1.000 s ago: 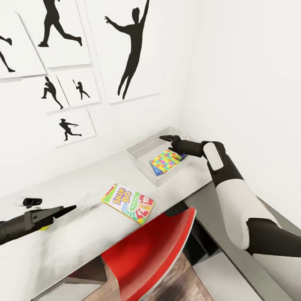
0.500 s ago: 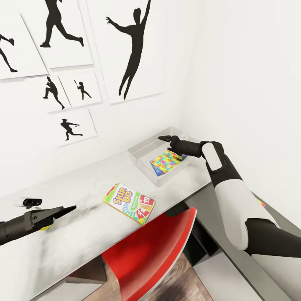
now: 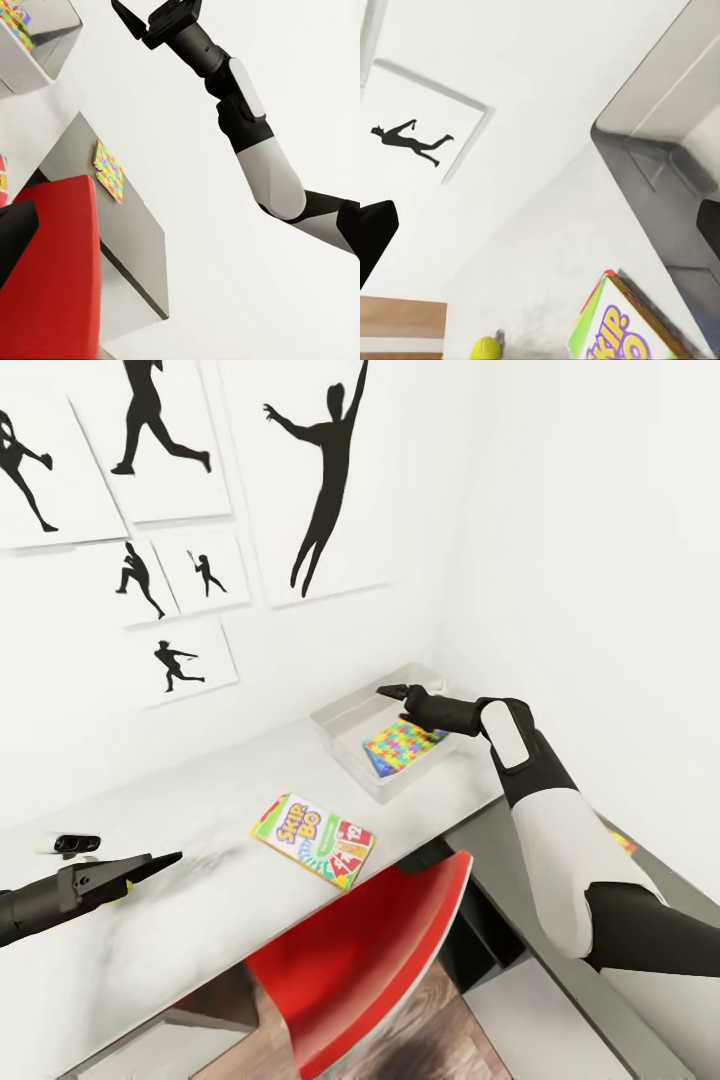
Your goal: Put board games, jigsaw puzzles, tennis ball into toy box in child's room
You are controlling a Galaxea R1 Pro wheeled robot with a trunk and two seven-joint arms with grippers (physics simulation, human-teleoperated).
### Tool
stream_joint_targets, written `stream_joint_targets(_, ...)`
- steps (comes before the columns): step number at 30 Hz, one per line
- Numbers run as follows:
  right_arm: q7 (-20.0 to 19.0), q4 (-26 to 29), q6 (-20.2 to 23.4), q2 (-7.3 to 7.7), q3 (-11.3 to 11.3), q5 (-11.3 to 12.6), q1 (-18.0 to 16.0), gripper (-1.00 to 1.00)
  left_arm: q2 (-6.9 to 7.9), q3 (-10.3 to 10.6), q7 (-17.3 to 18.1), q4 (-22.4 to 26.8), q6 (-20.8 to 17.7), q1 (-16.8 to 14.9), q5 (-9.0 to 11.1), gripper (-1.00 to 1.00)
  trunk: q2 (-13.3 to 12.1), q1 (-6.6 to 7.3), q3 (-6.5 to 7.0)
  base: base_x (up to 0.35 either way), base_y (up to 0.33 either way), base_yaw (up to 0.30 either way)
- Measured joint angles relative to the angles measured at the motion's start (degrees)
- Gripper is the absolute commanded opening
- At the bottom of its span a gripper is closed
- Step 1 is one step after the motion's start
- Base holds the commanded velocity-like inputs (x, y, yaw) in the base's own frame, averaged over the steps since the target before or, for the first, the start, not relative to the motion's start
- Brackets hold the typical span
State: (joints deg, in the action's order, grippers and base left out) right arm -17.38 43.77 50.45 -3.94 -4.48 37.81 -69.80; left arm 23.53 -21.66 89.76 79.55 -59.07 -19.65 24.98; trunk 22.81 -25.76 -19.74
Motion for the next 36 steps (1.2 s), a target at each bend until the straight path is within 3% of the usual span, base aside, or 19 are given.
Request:
stream_joint_targets(5, 0.0, 0.0, 0.0, -0.02, 0.1, -0.1, 0.0, 1.0, 0.0, 0.0, 0.0, 0.0, 0.0, 0.0, 0.0, 1.0, 0.0, 0.0, 0.36, -0.195, 0.025, 0.173)
stream_joint_targets(16, 0.1, 0.1, -0.1, -0.09, 3.6, -0.3, 0.0, 1.0, 0.0, 0.0, 0.0, 0.0, 0.0, 0.0, 0.0, 1.0, 0.0, 0.0, 1.25, -0.141, 0.048, 0.193)
stream_joint_targets(31, 0.1, 3.5, 0.1, -0.07, 4.6, -0.3, 0.0, 1.0, 0.07, -0.1, 0.0, -0.1, 0.1, 0.0, 0.1, 1.0, 0.0, 0.02, 2.53, -0.025, 0.026, 0.155)
stream_joint_targets(36, 0.1, 6.0, 0.2, -0.02, 4.6, -0.2, -0.1, 1.0, 0.95, -1.4, 0.0, -0.3, 0.1, 0.0, 0.1, 1.0, 0.0, 0.04, 2.98, 0.121, 0.078, 0.116)
